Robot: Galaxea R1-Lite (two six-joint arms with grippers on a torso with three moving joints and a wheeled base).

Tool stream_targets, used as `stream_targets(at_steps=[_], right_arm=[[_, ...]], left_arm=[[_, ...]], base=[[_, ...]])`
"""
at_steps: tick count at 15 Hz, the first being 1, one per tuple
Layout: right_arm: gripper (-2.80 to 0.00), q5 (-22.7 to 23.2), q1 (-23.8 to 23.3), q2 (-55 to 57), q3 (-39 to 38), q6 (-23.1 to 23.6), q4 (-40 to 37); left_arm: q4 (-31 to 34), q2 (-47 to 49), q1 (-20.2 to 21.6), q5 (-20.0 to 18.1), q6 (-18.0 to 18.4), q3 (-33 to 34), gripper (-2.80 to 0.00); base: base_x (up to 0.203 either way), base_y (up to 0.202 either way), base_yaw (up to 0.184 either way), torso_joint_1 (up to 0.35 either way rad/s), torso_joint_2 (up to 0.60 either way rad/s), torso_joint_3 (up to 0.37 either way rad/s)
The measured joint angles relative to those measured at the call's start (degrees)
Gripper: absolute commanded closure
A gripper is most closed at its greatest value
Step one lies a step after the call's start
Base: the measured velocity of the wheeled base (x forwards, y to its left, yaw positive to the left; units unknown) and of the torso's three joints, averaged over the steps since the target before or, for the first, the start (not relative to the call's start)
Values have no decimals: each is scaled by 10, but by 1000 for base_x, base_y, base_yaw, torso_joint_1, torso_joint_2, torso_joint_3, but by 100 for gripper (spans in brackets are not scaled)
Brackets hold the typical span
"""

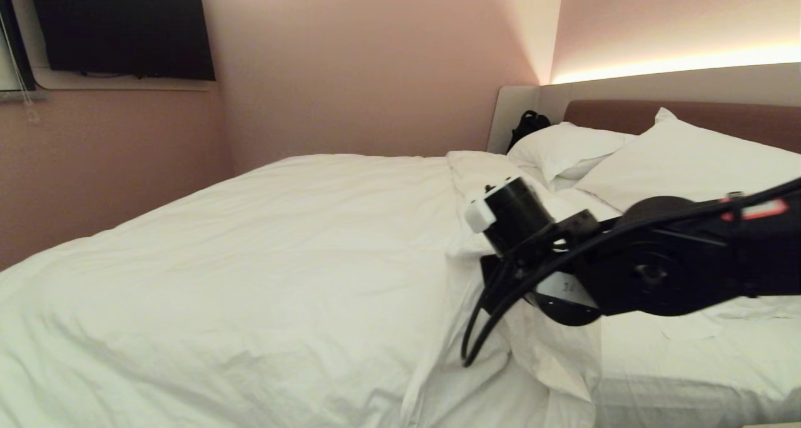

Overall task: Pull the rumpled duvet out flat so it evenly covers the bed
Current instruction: Flatten the corners of the folded blanket

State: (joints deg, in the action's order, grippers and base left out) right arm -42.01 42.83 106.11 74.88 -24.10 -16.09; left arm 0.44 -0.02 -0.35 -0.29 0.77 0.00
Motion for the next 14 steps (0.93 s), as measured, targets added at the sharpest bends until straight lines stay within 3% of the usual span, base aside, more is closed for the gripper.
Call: stream_targets(at_steps=[7,14], right_arm=[[0,-61,-13,-231,-197,-5,-12],[0,-66,-53,-367,-314,-5,-22]], left_arm=[[0,0,0,0,0,0,0],[0,0,0,0,0,0,0]], base=[[0,0,0,0,0,0],[0,0,0,0,0,0]])
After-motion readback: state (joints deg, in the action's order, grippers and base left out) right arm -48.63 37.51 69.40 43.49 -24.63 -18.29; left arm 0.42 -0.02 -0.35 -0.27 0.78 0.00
